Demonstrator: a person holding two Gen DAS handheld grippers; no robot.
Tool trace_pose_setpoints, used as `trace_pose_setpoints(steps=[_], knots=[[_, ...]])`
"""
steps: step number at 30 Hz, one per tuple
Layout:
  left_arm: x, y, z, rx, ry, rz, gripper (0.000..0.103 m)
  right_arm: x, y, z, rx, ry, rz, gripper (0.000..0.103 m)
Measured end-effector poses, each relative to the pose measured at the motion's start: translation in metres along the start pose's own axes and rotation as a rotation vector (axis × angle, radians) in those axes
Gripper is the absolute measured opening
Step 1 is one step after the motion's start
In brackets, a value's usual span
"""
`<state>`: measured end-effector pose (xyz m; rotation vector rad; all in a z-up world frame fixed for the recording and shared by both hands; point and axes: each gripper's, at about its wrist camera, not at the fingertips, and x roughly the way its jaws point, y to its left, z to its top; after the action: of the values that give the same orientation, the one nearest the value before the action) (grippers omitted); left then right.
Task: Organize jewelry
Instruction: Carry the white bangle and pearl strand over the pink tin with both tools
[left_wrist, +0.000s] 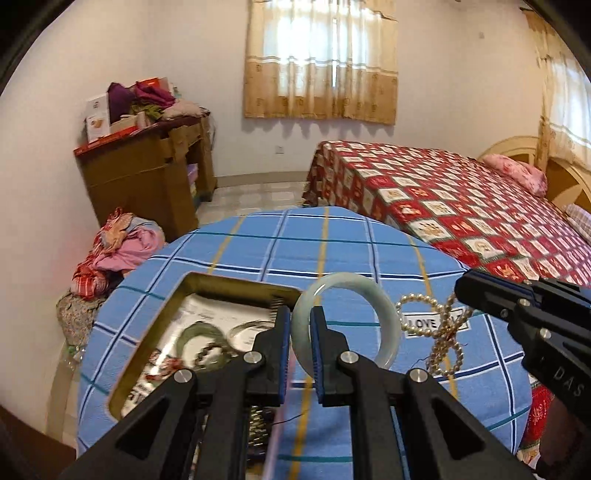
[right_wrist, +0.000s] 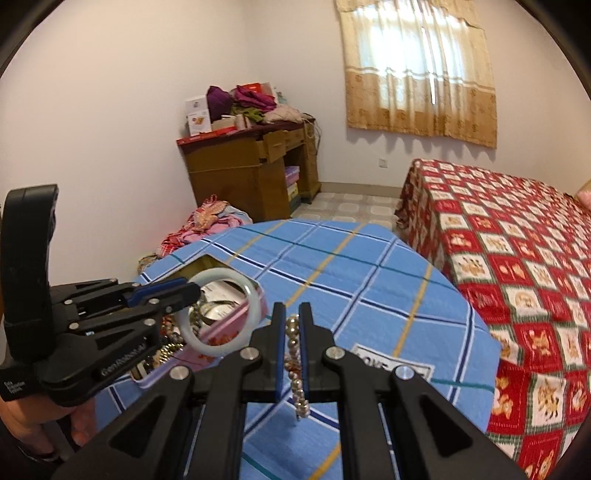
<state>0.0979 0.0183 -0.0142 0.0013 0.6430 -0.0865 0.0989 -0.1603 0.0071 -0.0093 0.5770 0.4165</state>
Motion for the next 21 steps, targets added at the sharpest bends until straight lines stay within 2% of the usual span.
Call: trace_pose_setpoints(steps=[10,21], knots=[[-0.015,0.053,-0.006,-0.075,-0.005,0.091,0.010,0.009,0.033,0.030,-0.074,-0.030,0.056,0.009],[-0.019,0.090,-0.011,-0.148,0.004,0.142,0.010,0.033,0.074,0.037,-0.152,-0.017,0.130,0.009]])
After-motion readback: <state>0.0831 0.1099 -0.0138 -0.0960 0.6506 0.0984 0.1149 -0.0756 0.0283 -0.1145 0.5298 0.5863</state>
